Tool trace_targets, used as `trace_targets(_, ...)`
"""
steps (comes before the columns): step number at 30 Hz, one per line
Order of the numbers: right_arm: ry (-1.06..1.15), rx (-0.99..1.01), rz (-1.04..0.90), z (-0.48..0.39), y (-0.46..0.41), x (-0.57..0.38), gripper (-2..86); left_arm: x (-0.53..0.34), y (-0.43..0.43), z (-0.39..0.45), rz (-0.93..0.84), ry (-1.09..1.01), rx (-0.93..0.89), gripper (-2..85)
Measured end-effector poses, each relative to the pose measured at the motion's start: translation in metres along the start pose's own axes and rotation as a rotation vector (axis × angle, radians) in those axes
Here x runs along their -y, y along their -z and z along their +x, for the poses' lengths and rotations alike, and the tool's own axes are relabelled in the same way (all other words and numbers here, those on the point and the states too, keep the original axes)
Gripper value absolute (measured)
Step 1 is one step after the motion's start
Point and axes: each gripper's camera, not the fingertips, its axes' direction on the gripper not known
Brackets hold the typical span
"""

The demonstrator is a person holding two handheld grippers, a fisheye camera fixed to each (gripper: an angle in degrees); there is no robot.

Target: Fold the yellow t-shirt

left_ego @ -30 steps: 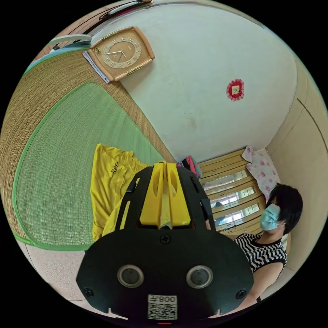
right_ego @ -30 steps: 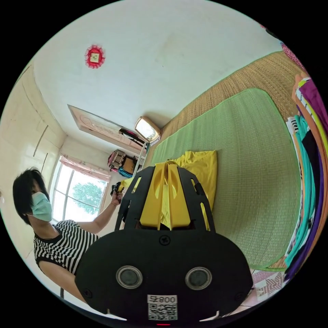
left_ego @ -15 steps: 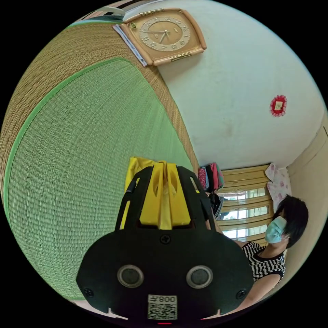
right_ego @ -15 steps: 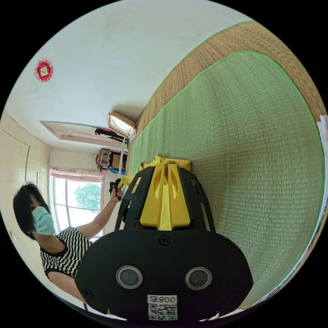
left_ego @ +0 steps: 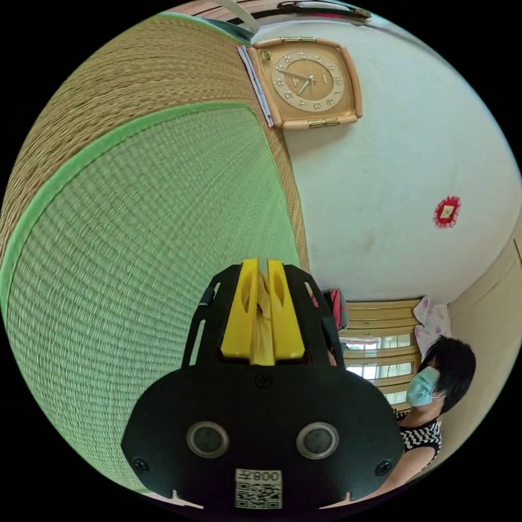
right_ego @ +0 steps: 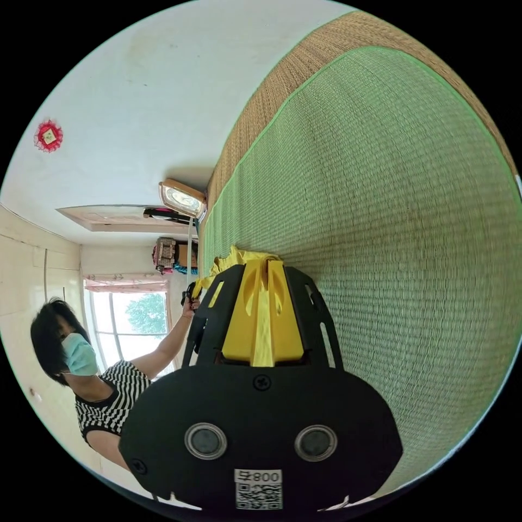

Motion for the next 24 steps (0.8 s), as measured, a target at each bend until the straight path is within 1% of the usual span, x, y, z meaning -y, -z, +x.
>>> trace_targets(3,0.001,-0.008,0.026,-0.006,0.008,-0.006,1.8,-0.005,-0.014,0.019,-0.030,-0.061,-0.013,2.4)
trace_targets(5,0.013,-0.008,0.052,-0.013,0.013,-0.013,1.6,-0.014,-0.035,0.037,-0.117,-0.124,-0.016,2.2)
trace_targets(6,0.027,-0.015,0.063,-0.021,0.014,-0.018,1.4,-0.021,-0.053,0.047,-0.189,-0.159,-0.006,2.0)
trace_targets(7,0.048,-0.027,0.064,-0.032,0.011,-0.024,1.1,-0.029,-0.072,0.058,-0.269,-0.196,0.020,1.7)
trace_targets(8,0.066,-0.035,0.059,-0.039,0.007,-0.028,1.0,-0.032,-0.082,0.063,-0.304,-0.217,0.041,1.5)
trace_targets(10,0.161,-0.101,0.013,-0.077,-0.017,-0.042,0.5,-0.040,-0.120,0.081,-0.410,-0.314,0.172,0.9)
trace_targets(13,0.270,-0.225,-0.093,-0.121,-0.070,-0.058,0.2,-0.043,-0.157,0.099,-0.464,-0.417,0.331,0.5)
trace_targets(15,0.334,-0.312,-0.146,-0.142,-0.102,-0.065,0.2,-0.045,-0.176,0.109,-0.485,-0.462,0.389,0.4)
trace_targets(16,0.364,-0.379,-0.162,-0.153,-0.122,-0.069,0.2,-0.046,-0.187,0.114,-0.501,-0.493,0.431,0.4)
trace_targets(19,0.415,-0.478,-0.169,-0.171,-0.158,-0.074,0.1,-0.050,-0.211,0.124,-0.530,-0.546,0.517,0.3)
trace_targets(24,0.441,-0.588,-0.191,-0.181,-0.192,-0.078,0.1,-0.053,-0.234,0.137,-0.537,-0.612,0.567,0.2)
